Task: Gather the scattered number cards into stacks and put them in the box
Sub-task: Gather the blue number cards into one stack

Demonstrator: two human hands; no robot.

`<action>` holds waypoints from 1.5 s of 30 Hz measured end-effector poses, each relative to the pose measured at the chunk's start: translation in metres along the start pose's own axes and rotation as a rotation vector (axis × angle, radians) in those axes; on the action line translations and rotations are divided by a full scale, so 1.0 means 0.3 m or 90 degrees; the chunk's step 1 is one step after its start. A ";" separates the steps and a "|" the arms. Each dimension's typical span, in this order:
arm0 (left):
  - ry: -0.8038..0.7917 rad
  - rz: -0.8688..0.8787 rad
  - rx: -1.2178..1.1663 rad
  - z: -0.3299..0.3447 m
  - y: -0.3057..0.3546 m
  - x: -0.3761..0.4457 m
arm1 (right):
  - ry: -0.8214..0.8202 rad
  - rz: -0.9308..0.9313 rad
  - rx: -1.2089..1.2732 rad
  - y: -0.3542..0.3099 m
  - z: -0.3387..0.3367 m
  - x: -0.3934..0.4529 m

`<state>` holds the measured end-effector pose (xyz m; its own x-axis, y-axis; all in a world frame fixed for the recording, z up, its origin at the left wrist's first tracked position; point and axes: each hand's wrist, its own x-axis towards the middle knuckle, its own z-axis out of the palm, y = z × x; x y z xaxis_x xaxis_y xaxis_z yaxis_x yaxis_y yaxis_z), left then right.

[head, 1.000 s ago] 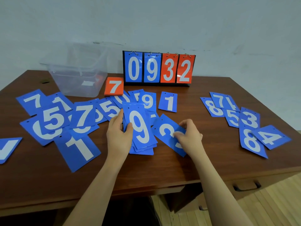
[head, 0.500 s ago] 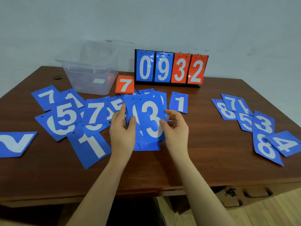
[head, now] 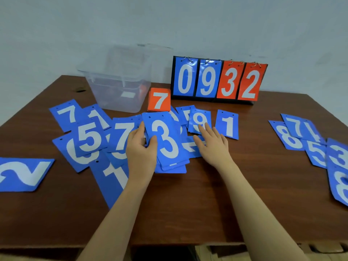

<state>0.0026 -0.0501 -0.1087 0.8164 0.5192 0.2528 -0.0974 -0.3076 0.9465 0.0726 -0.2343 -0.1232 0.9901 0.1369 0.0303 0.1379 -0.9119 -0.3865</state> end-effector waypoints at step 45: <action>0.018 -0.002 -0.016 -0.123 0.017 -0.112 | 0.325 0.022 0.634 -0.221 -0.061 -0.293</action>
<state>-0.0464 -0.0396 -0.1049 0.8007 0.5423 0.2544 -0.1094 -0.2851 0.9522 -0.0233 -0.1931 -0.0834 0.9188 -0.2660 0.2916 0.2550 -0.1639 -0.9529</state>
